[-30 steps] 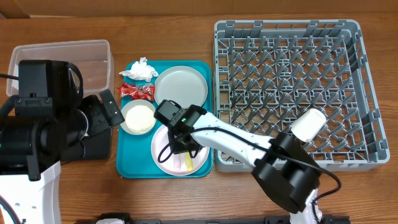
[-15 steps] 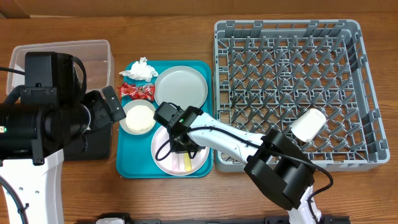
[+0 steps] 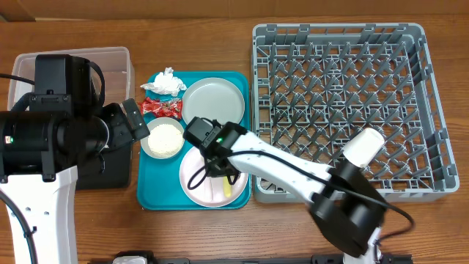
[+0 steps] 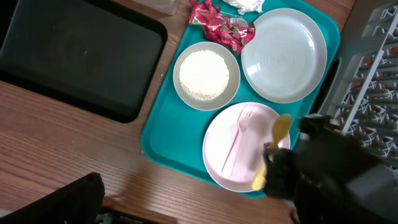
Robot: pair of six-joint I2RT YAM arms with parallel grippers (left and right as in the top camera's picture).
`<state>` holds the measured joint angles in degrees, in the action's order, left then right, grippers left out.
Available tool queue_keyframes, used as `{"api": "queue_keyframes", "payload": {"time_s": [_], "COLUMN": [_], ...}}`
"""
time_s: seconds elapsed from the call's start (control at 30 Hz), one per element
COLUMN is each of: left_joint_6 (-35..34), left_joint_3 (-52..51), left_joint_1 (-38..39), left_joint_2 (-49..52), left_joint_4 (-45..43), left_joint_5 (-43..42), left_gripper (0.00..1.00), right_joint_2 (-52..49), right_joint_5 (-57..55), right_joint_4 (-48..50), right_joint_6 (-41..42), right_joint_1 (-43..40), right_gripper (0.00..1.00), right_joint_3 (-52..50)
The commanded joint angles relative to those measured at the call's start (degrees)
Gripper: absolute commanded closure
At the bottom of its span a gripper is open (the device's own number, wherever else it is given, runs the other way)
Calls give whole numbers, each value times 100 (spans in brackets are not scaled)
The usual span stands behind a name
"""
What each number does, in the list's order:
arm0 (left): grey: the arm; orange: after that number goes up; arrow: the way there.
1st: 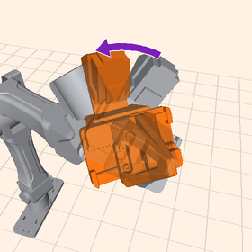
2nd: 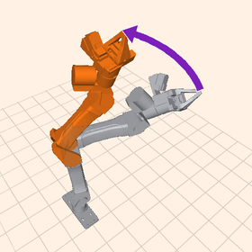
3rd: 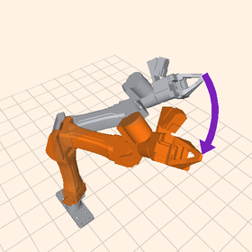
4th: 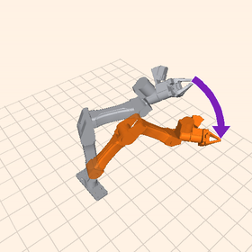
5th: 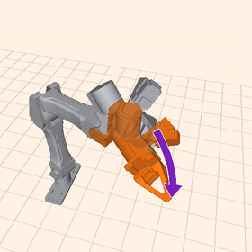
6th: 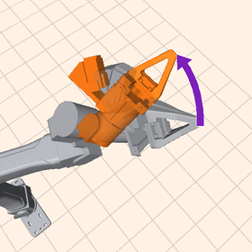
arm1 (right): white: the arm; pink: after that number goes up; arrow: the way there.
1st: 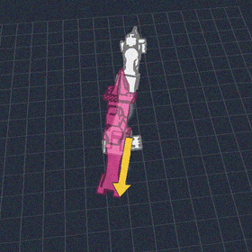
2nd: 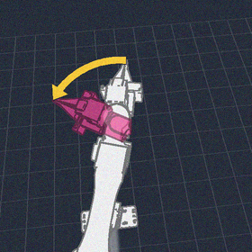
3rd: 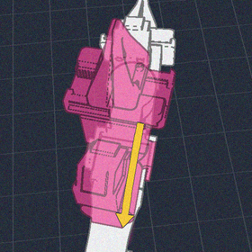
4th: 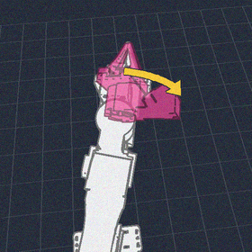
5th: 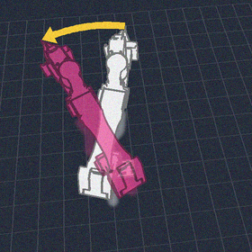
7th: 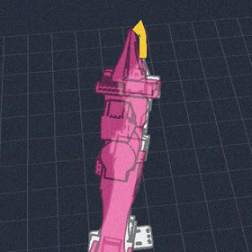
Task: Sort waste into correct bins and load items into the dishwasher rack
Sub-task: 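Carry the yellow spoon into the rack and release it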
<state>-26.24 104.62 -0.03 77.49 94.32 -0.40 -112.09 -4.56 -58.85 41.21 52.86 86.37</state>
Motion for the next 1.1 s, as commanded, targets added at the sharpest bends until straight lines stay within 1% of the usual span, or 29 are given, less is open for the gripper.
{"api": "queue_keyframes", "payload": {"time_s": [0.0,0.03,0.1,0.27,0.47,0.6,0.7,0.73,0.77,0.87,0.9,0.97,1.07], "left_joint_6": [50,50,50,50,50,50,50,50,50,50,50,50,50], "left_joint_3": [92,90,90,92,90,90,90,90,92,90,90,90,90], "left_joint_1": [7,7,7,7,7,7,7,7,7,7,7,7,7], "left_joint_2": [46,46,44,46,46,46,46,46,46,46,46,46,46], "left_joint_4": [-7,-7,-7,-7,-7,-7,-7,-7,-7,-7,-7,-7,-7], "left_joint_5": [-28,-26,-28,-28,-28,-26,-28,-28,-28,-26,-28,-26,-28], "left_gripper": [0,0,0,0,0,0,0,0,0,0,0,0,0], "right_joint_2": [973,1266,1512,1696,1473,1263,1082,1032,966,868,872,940,1106], "right_joint_5": [-208,-385,-741,-1416,-1226,-1080,-452,-413,-428,-433,-415,-411,-109], "right_joint_4": [4,-24,-127,-431,-337,-201,31,46,35,-15,-52,-133,-168], "right_joint_6": [-376,-560,-595,-734,-1185,-1397,-2002,-2072,-2076,-2090,-2081,-1987,-1781], "right_joint_1": [-22,-22,-55,-426,-1327,-1751,-1937,-1947,-1945,-1910,-1871,-1766,-1523], "right_gripper": [85,85,85,85,85,85,84,83,80,53,48,44,42], "right_joint_3": [304,304,304,299,284,284,284,284,284,284,289,304,304]}}
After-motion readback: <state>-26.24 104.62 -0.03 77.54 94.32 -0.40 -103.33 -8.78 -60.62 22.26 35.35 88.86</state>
